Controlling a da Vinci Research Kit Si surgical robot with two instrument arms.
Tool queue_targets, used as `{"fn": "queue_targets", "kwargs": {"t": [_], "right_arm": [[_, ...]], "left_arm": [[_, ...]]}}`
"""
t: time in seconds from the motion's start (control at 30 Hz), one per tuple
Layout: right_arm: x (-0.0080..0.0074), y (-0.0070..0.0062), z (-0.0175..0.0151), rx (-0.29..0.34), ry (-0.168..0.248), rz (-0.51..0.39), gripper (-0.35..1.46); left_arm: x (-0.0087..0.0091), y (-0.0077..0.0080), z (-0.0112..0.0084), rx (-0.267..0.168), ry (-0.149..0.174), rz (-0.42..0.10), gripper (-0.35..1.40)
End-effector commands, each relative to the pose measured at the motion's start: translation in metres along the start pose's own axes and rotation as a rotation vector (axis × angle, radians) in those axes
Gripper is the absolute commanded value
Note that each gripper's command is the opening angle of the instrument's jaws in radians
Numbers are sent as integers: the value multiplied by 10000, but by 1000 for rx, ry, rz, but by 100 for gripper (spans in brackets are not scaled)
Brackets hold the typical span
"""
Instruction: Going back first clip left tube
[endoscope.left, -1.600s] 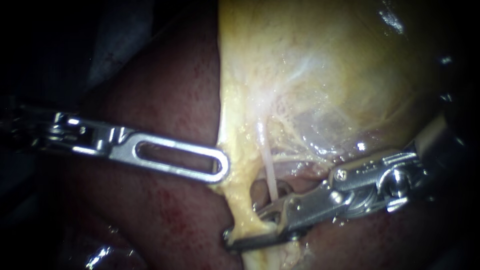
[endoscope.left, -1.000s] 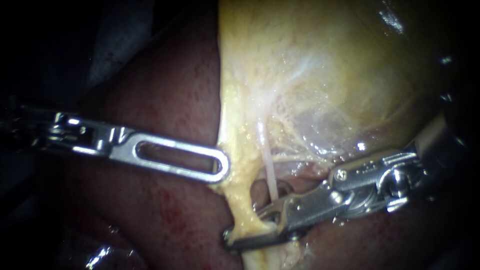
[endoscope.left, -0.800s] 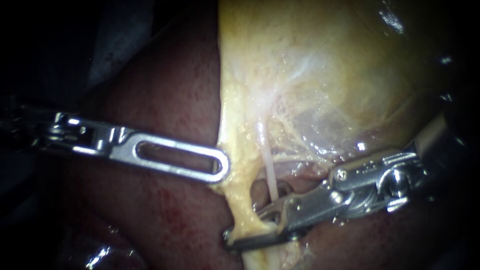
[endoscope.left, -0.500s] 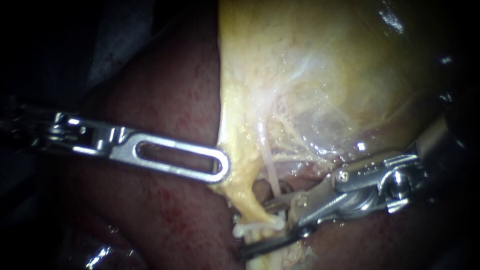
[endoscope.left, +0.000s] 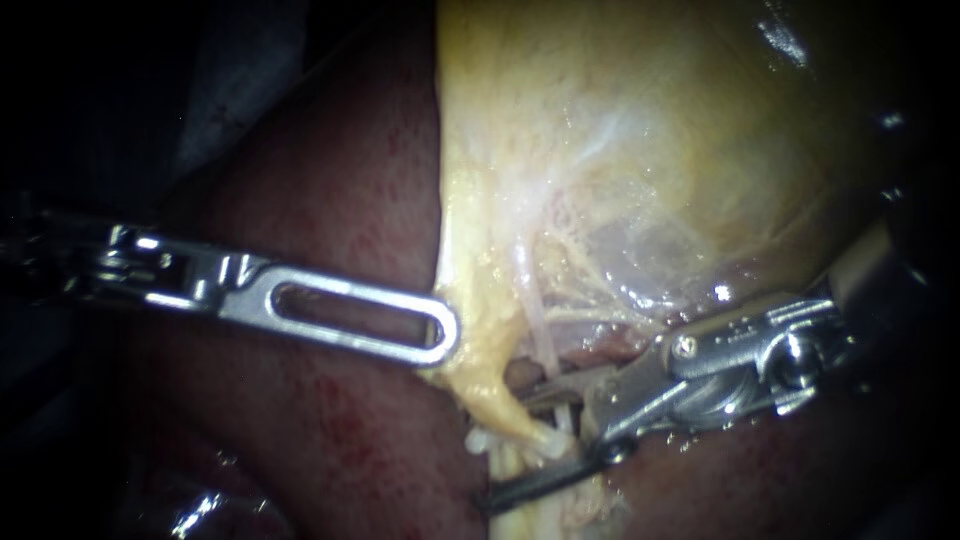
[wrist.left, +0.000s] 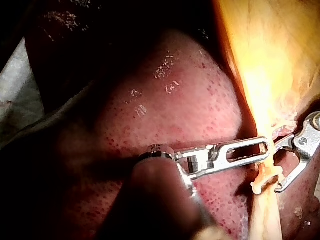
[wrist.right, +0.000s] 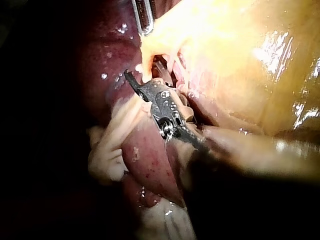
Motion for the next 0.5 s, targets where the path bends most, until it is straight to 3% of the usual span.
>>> {"fn": "queue_targets", "kwargs": {"t": [0.03,0.5], "right_arm": [[0,0,-2,-4,2,-1,50],[-1,-6,-37,-3,8,0,51]], "left_arm": [[0,0,0,0,0,0,-35],[0,0,0,0,0,0,-35]]}}
